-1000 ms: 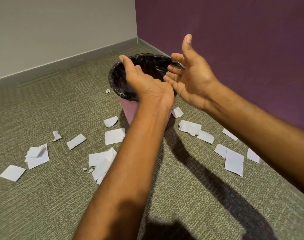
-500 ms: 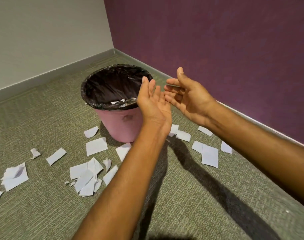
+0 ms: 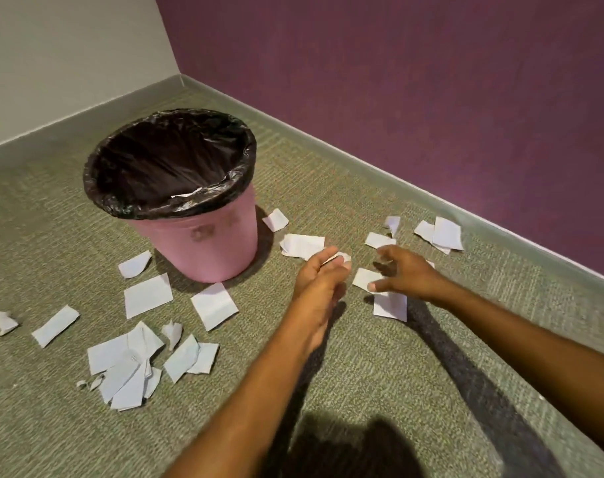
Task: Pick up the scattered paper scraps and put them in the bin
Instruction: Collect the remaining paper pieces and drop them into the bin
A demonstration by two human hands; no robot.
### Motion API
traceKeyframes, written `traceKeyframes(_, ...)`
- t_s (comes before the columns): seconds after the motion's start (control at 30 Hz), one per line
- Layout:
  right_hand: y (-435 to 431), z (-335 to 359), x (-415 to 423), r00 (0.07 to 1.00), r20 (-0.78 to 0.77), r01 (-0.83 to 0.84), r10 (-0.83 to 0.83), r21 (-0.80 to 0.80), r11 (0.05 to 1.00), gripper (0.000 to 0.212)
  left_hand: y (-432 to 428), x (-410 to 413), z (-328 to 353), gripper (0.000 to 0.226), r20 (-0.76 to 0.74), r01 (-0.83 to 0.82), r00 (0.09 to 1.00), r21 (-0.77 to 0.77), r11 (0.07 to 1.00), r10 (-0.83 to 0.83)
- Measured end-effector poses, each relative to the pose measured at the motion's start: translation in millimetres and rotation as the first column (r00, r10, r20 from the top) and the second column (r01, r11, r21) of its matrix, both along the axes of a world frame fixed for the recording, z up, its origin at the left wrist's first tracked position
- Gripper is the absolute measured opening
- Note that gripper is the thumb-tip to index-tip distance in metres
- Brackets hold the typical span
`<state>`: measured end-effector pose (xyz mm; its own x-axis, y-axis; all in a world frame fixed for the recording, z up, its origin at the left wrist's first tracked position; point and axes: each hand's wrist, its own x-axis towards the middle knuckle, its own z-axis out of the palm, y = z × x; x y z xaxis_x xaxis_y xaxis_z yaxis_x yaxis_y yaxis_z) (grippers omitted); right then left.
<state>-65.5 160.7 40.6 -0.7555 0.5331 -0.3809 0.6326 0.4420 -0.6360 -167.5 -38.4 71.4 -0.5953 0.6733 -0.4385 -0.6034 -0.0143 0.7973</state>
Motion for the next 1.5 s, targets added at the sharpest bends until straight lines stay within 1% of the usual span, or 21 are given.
traceKeyframes(0.1, 8, -26, 6, 0.968, 0.172, -0.216, 0.183, 0.194, 0.957, 0.102, 10, 0, -20, 0.047, -0.052, 0.049, 0.997, -0.032, 0.998, -0.05)
traceKeyframes(0.2, 8, -41, 14, 0.917, 0.312, -0.35, 0.25, 0.324, 0.879, 0.125, 27, -3, -44, 0.05, -0.176, 0.104, 0.977, -0.096, 0.99, -0.12)
traceKeyframes(0.23, 7, -43, 15, 0.913, 0.321, -0.36, 0.251, 0.348, 0.865, 0.125, 32, -3, -52, 0.052, -0.226, 0.128, 0.962, -0.125, 0.984, -0.154)
traceKeyframes(0.3, 7, -46, 18, 0.919, 0.306, -0.357, 0.248, 0.38, 0.853, 0.116, 43, -3, -67, 0.058, -0.346, 0.204, 0.897, -0.227, 0.952, -0.275)
traceKeyframes(0.37, 9, -46, 20, 0.924, 0.295, -0.349, 0.245, 0.379, 0.857, 0.112, 51, -1, -80, 0.065, -0.436, 0.265, 0.804, -0.344, 0.901, -0.404)
traceKeyframes(0.43, 12, -47, 22, 0.933, 0.273, -0.327, 0.236, 0.363, 0.873, 0.118, 58, 3, -91, 0.063, -0.554, 0.279, 0.655, -0.455, 0.846, -0.514)
traceKeyframes(0.5, 14, -49, 25, 0.944, 0.245, -0.302, 0.222, 0.362, 0.882, 0.119, 63, 6, -98, 0.062, -0.682, 0.223, 0.409, -0.57, 0.791, -0.607)
traceKeyframes(0.53, 14, -50, 26, 0.95, 0.23, -0.284, 0.211, 0.361, 0.888, 0.119, 65, 7, -98, 0.065, -0.701, 0.196, 0.294, -0.621, 0.759, -0.65)
traceKeyframes(0.57, 15, -52, 28, 0.957, 0.216, -0.265, 0.196, 0.36, 0.895, 0.119, 67, 7, -100, 0.068, -0.706, 0.169, 0.209, -0.655, 0.736, -0.676)
traceKeyframes(0.63, 16, -53, 31, 0.967, 0.185, -0.233, 0.174, 0.372, 0.898, 0.116, 72, 5, -101, 0.073, -0.699, 0.128, 0.095, -0.697, 0.705, -0.709)
traceKeyframes(0.73, 16, -58, 36, 0.982, 0.12, -0.179, 0.142, 0.396, 0.901, 0.108, 81, 5, -102, 0.074, -0.675, 0.058, -0.009, -0.737, 0.674, -0.738)
traceKeyframes(0.8, 19, -63, 40, 0.993, 0.061, -0.119, 0.104, 0.396, 0.911, 0.092, 86, 4, -103, 0.067, -0.649, 0.028, -0.052, -0.76, 0.649, -0.759)
traceKeyframes(0.87, 27, -66, 42, 0.996, -0.001, -0.081, 0.089, 0.411, 0.908, 0.068, 91, 3, -105, 0.059, -0.646, 0.003, -0.076, -0.762, 0.648, -0.76)
traceKeyframes(1.0, 52, -67, 48, 0.992, -0.005, -0.102, 0.123, 0.525, 0.845, 0.033, 95, 2, -106, 0.047, -0.659, -0.014, -0.062, -0.751, 0.661, -0.75)
traceKeyframes(1.13, 78, -66, 52, 0.999, 0.021, -0.053, 0.05, 0.587, 0.808, 0.025, 97, 2, -106, 0.044, -0.644, -0.02, -0.135, -0.758, 0.652, -0.753)
traceKeyframes(1.23, 88, -59, 51, 1.0, -0.001, 0.011, -0.012, 0.469, 0.883, 0.019, 96, -1, -110, 0.05, -0.679, -0.01, -0.147, -0.726, 0.687, -0.72)
traceKeyframes(1.27, 89, -58, 51, 1.0, -0.008, 0.028, -0.027, 0.426, 0.904, 0.027, 96, -3, -112, 0.046, -0.698, -0.004, -0.141, -0.709, 0.706, -0.702)
traceKeyframes(1.33, 86, -56, 50, 0.998, 0.057, -0.009, -0.014, 0.381, 0.924, 0.059, 94, -6, -117, 0.037, -0.734, -0.001, -0.152, -0.67, 0.742, -0.662)
traceKeyframes(1.4, 82, -58, 50, 0.993, 0.122, -0.046, -0.001, 0.385, 0.922, 0.081, 93, -6, -123, 0.049, -0.747, -0.006, -0.203, -0.646, 0.763, -0.633)
traceKeyframes(1.43, 82, -58, 50, 0.99, 0.138, -0.048, -0.006, 0.387, 0.921, 0.085, 92, -6, -127, 0.053, -0.758, -0.007, -0.219, -0.628, 0.778, -0.614)
traceKeyframes(1.5, 85, -59, 48, 0.989, 0.144, -0.037, -0.025, 0.408, 0.912, 0.084, 93, -5, -130, 0.053, -0.784, -0.008, -0.204, -0.598, 0.802, -0.587)
